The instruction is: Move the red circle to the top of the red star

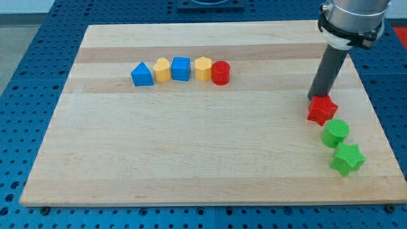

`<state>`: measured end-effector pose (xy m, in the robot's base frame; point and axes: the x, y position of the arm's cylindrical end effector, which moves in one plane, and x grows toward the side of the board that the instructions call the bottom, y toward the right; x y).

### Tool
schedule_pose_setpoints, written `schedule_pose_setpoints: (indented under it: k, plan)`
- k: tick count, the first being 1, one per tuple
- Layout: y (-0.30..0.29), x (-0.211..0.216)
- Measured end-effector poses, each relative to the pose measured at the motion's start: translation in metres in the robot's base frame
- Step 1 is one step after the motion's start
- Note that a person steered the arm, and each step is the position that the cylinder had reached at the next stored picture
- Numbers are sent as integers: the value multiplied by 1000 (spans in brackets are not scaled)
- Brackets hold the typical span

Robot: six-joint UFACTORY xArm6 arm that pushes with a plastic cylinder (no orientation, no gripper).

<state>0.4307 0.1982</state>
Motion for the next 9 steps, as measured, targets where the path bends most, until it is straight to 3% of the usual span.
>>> schedule_pose_setpoints:
  k: [4, 9]
  plan:
    - [-18, -21]
    - [-227, -6]
